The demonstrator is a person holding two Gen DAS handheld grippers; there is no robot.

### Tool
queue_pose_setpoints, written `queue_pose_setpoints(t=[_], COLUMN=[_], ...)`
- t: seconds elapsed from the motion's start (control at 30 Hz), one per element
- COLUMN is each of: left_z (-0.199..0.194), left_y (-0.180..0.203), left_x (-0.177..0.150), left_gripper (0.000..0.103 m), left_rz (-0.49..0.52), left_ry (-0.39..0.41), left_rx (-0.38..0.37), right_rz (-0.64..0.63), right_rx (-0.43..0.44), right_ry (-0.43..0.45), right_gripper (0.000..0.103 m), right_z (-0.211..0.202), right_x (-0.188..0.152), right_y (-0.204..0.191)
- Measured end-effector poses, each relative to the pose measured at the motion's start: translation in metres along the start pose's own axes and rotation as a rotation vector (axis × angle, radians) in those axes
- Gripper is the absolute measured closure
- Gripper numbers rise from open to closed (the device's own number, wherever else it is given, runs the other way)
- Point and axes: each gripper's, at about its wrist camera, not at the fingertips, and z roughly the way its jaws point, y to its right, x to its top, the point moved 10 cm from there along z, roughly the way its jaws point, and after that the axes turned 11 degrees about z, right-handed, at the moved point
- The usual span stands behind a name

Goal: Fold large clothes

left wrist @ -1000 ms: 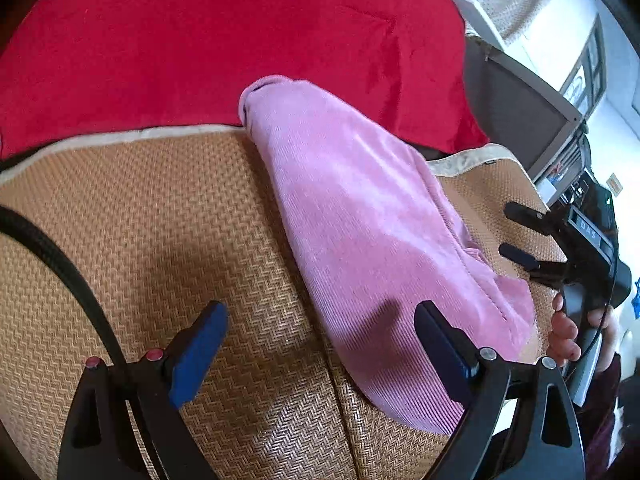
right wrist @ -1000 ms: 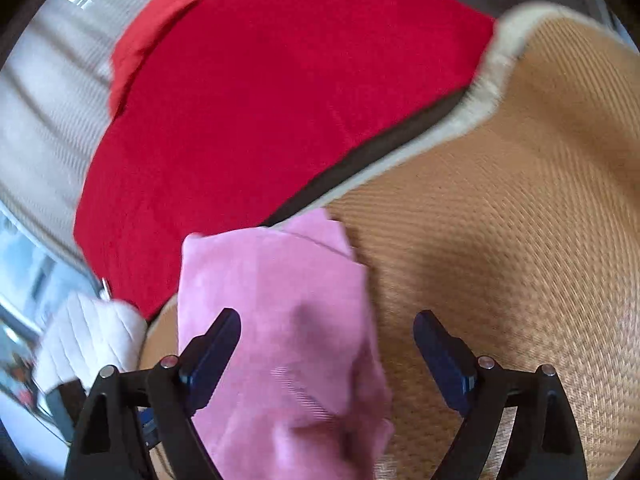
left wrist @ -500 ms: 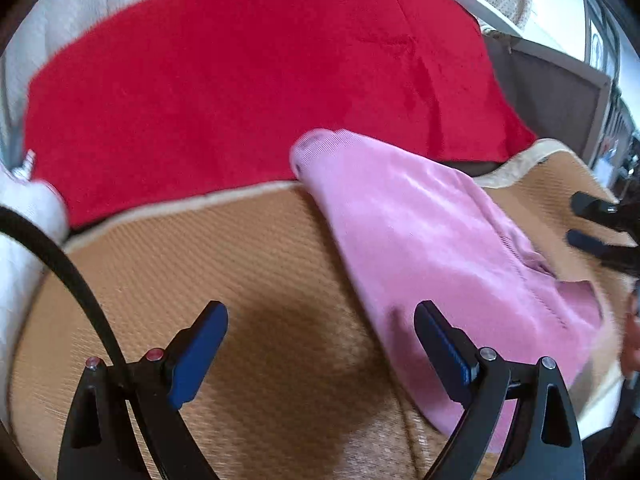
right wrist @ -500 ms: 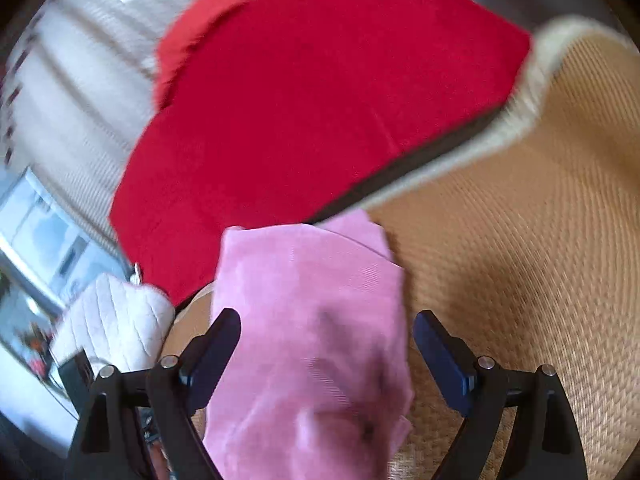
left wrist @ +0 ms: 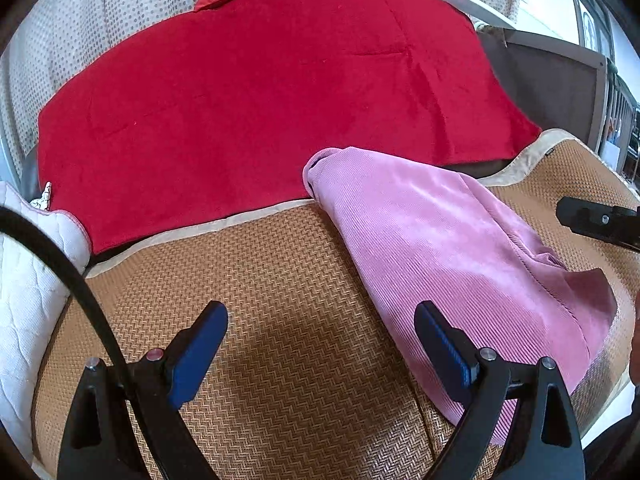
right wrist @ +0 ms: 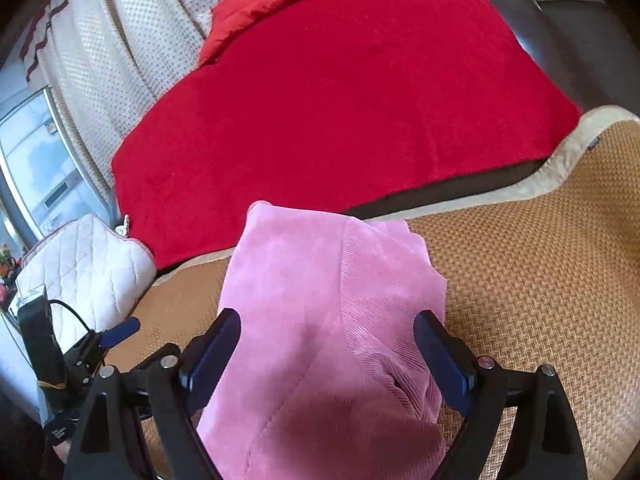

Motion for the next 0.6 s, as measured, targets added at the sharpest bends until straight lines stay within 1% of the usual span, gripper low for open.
queue_pose_setpoints(t=[0.07,0.17,0.23,0.33,0.43,0.47,0.5,0.57,0.6], left_z=[-0.001,0.003,0.007,0.013,0.022,0.024,0.027,0.033,0.035], left_y=[0.002,0.007,0.013,0.027,0.039,0.041,0.043,0.044,0.045], left_x=[-0.001,-0.001,-0.002,-0.007,-0.014,-0.016,-0.018,-0.021,-0.023], left_gripper=[0.009,0.009,0.009,0.009,0.009,0.009,0.009,0.009,0.009], left_rz=[0.0,0.001,0.0,-0.025,-0.1,-0.122,-0.142,-0.173,-0.186], left_ry=[-0.006,-0.016,-0.029,-0.067,-0.124,-0.139,-0.151,-0.167,-0.174], left_rx=[-0.004,-0.022,-0.063,-0.195,-0.357,-0.4,-0.436,-0.481,-0.491], right_rz=[0.01,0.046,0.08,0.149,0.256,0.288,0.317,0.36,0.373], right_rx=[-0.003,0.003,0.015,0.055,0.111,0.13,0.146,0.156,0.16], right_ry=[-0.005,-0.039,-0.067,-0.107,-0.136,-0.149,-0.163,-0.179,-0.185], right_gripper=[0.012,0.012,0.012,0.012,0.012,0.012,0.012,0.012,0.012], right_z=[0.001,0.006,0.009,0.014,0.018,0.021,0.024,0.03,0.032], right_x=[0.001,-0.001,-0.003,-0.003,-0.002,-0.002,-0.002,-0.002,-0.002], right_y=[0.006,0.018,0.027,0.042,0.061,0.068,0.074,0.085,0.088])
